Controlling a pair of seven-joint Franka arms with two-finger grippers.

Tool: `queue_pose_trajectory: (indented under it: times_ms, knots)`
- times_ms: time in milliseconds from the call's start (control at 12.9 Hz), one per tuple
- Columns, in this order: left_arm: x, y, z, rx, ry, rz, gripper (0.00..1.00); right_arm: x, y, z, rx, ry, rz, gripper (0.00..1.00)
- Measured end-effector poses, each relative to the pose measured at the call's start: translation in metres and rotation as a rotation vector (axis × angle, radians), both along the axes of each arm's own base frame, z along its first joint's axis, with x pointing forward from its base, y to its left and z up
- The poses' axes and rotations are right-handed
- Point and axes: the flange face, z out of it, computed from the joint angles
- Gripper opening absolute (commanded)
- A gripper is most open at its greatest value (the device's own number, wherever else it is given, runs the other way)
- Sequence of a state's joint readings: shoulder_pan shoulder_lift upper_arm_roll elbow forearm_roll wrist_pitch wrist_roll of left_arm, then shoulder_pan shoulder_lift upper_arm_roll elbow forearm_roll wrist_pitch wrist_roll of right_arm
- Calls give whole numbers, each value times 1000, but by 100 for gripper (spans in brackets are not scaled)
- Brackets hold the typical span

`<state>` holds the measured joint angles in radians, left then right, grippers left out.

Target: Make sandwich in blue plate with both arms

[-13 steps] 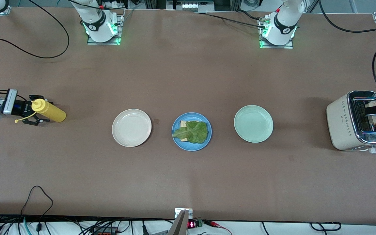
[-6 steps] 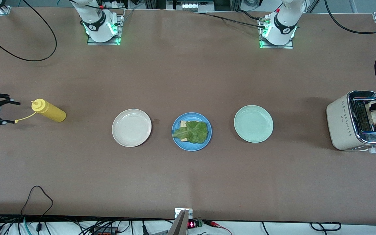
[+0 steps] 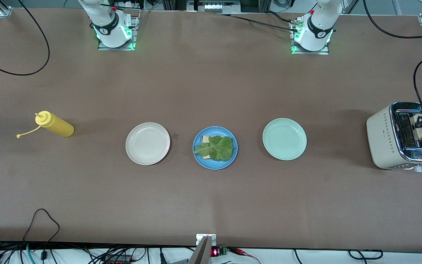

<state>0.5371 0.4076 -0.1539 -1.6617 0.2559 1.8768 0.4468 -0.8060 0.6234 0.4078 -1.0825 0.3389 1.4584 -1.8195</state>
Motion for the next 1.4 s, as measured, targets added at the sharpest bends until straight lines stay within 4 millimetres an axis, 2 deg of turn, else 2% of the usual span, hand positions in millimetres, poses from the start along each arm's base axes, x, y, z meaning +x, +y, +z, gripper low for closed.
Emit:
queue_pose_trajectory:
  times_ms: [155,311,466,544,699,777,855,933,1010,1321,1399]
  knots:
    - [-3,-2,14,4,2,-2,1,15,77,59,-88,52,-54,100]
    - [-7,-7,43,14,2,1,1,28,163,92,-194,137,-146,100]
    - [-10,-15,89,20,17,7,1,31,244,116,-301,193,-257,100]
    - [-10,-25,116,18,27,3,1,29,278,126,-343,213,-325,100]
    - [-3,-59,160,9,28,-36,1,21,331,138,-392,273,-506,100]
    - [3,-82,174,2,17,-74,1,17,348,139,-407,302,-607,100]
    - [10,-106,180,-7,9,-114,1,13,355,138,-423,322,-694,100]
    - [15,-129,180,-20,11,-155,1,9,353,136,-444,335,-762,100]
    - [19,-153,176,-40,23,-195,1,6,342,133,-464,346,-813,100]
    - [23,-259,147,-265,129,-326,1,-7,272,115,-515,408,-953,100]
    - [23,-291,139,-324,153,-357,1,-8,266,110,-524,420,-962,100]
